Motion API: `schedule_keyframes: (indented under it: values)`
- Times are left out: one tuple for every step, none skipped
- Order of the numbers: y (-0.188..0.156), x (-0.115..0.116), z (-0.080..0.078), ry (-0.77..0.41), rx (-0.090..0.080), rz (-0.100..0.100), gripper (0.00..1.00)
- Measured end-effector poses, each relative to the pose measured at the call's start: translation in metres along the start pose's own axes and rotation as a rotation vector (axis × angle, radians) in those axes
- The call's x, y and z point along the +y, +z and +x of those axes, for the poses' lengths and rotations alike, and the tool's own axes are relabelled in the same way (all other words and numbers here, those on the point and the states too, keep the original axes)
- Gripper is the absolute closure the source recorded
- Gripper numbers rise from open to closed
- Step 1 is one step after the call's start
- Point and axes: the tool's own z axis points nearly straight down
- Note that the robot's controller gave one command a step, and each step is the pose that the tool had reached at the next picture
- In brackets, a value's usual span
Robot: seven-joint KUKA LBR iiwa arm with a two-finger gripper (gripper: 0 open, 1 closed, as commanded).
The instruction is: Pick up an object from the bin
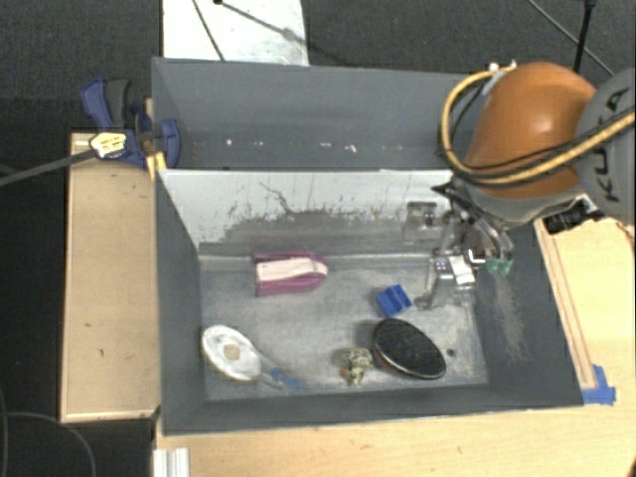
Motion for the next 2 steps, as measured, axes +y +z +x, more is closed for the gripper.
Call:
schedule_keyframes:
  values:
    - [0.1454,-0.0198,0.0512,-0.019,-0.012,0.001,0.0]
    - [0.138,-0.0208,0.0442,-0.02,-0.033,0.003,1.0]
